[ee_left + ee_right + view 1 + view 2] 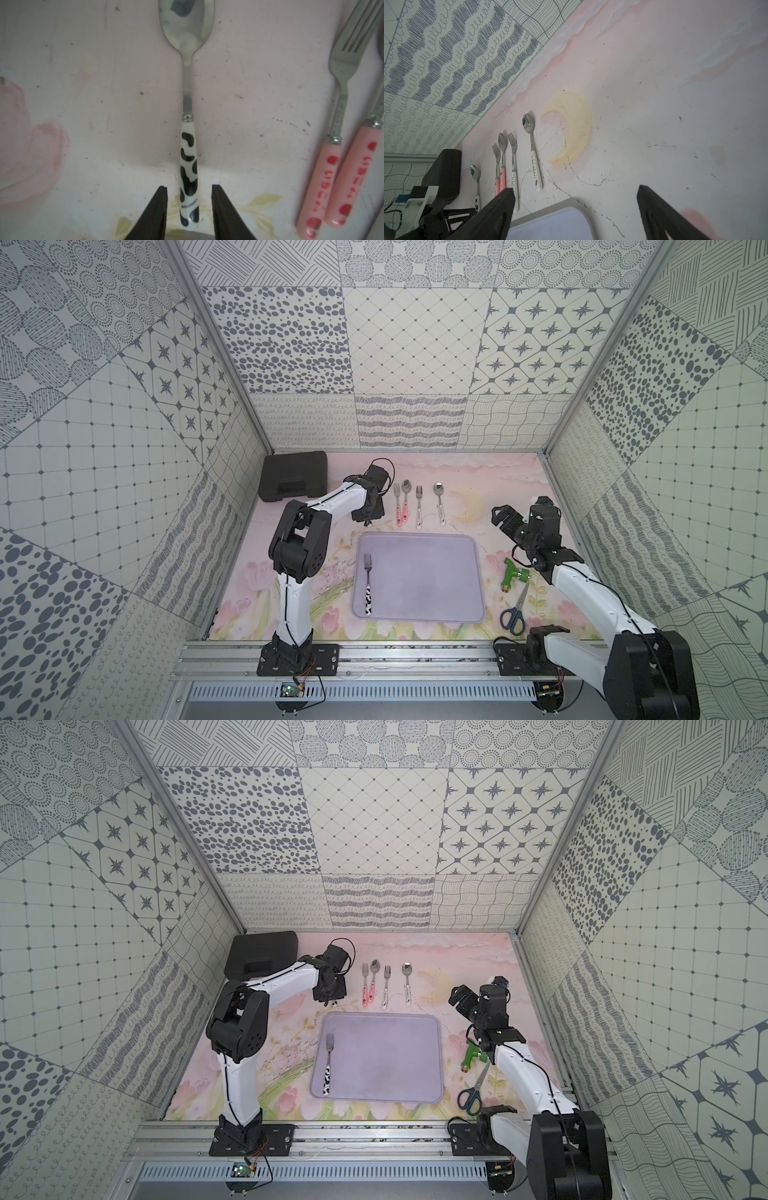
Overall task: Set the spoon and fork side by side
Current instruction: Pick up the spoon from the center of the board.
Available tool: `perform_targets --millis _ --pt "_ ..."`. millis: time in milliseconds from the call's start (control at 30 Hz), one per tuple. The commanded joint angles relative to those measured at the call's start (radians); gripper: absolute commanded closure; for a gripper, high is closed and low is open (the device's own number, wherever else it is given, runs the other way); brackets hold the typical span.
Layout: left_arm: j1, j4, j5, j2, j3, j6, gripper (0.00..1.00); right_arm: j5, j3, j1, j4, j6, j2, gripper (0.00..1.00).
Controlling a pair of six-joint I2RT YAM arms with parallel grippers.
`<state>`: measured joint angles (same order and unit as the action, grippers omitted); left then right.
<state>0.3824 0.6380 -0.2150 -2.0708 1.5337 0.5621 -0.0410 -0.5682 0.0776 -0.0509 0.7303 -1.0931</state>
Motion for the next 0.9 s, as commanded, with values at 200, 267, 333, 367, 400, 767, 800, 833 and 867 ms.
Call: perform_targets --millis 200,267,333,367,400,767,800,833,867 --pt "-0.03 0.0 0.073 -0.111 0.06 -0.05 0.65 0.001 -0.001 0.004 0.022 0.006 -0.008 0.03" --pt "-0.029 -0.001 0.077 -0.118 0.063 -0.051 0.68 0.003 -0.001 0.004 0.022 0.005 -0.007 0.03" --pt "-0.031 0.001 0.079 -0.126 0.067 -0.054 0.72 0.004 -0.001 0.004 0.02 0.004 -0.007 0.03" --pt "-0.031 0.004 0.08 -0.128 0.07 -0.056 0.73 0.004 -0.001 0.004 0.02 0.004 -0.007 0.03" --pt "-0.031 0.009 0.08 -0.132 0.073 -0.057 0.75 0.004 -0.001 0.004 0.02 0.004 -0.008 0.03" --pt "-0.031 0.03 0.097 -0.133 0.101 -0.076 1.0 0.003 -0.002 0.004 0.018 0.004 -0.01 0.03" --pt "-0.032 0.031 0.1 -0.129 0.102 -0.076 1.0 0.003 -0.003 0.004 0.017 0.004 -0.008 0.03" --pt "-0.031 0.032 0.103 -0.125 0.102 -0.077 1.0 0.004 -0.004 0.004 0.016 0.005 -0.007 0.03" --pt "-0.031 0.033 0.106 -0.121 0.1 -0.077 1.0 0.004 -0.004 0.004 0.016 0.004 -0.007 0.03"
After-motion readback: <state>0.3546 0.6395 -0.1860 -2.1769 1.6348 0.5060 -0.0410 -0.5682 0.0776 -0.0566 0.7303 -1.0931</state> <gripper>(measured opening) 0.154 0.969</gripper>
